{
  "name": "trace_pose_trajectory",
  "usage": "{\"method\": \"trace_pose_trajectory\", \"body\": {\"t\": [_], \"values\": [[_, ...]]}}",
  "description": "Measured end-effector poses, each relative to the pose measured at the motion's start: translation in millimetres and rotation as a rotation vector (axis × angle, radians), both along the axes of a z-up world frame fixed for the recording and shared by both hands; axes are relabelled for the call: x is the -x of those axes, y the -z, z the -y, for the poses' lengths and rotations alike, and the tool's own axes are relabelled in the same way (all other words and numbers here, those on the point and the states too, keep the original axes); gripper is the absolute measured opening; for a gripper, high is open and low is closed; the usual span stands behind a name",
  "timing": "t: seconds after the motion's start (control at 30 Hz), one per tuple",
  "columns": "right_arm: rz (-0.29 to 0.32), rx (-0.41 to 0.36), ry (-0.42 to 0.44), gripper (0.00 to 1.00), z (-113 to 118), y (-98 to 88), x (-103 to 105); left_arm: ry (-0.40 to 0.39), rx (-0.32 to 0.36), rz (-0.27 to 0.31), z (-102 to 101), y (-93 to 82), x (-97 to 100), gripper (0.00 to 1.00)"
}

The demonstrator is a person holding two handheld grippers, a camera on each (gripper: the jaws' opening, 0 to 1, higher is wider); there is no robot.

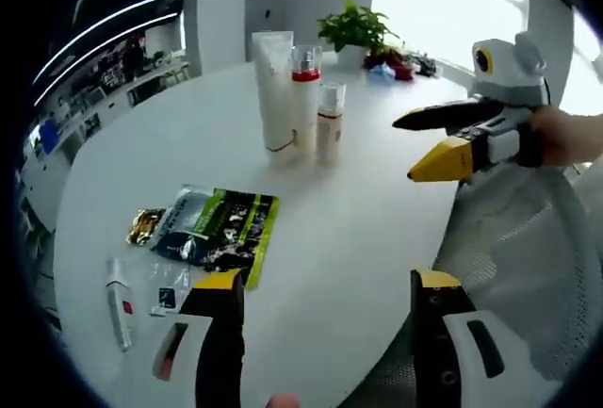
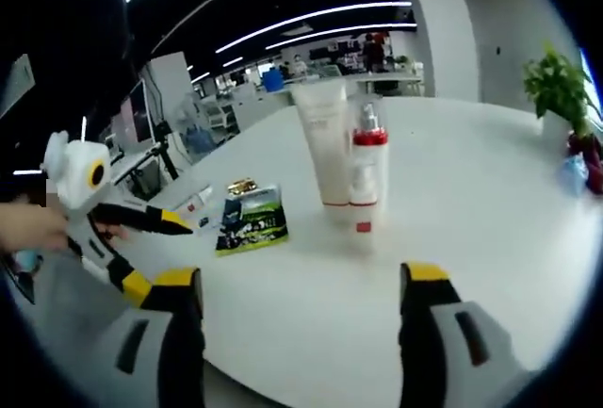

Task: Arrange the skincare products in the storage area until every visible bottle or jar stands upright without overlapping.

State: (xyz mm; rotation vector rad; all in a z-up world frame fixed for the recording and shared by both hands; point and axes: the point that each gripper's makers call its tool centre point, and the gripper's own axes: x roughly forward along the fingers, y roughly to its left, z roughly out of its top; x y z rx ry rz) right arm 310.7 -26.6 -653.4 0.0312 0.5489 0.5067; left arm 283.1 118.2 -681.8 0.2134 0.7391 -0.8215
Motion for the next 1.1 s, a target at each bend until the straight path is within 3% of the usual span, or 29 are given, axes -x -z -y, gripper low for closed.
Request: {"method": "trace_pose_trajectory", "body": {"t": [0.4, 0.73, 1.1], "values": [[0.052, -0.064, -0.054, 1.00, 7.1, -27.5, 19.0, -0.127, 0.029, -0.002, -33.4, -19.4, 14.5, 0.82], [0.030, -0.042, -0.084, 1.00, 10.8, -27.9, 31.0, -0.207, 0.037, -0.001, -58.1, -24.0, 23.5, 0.88], [0.030, -0.082, -0.049, 1.00, 22.6, -28.6, 35.9, -0.248, 0.036, 0.010, -63.5, -30.1, 26.7, 0.94]]}}
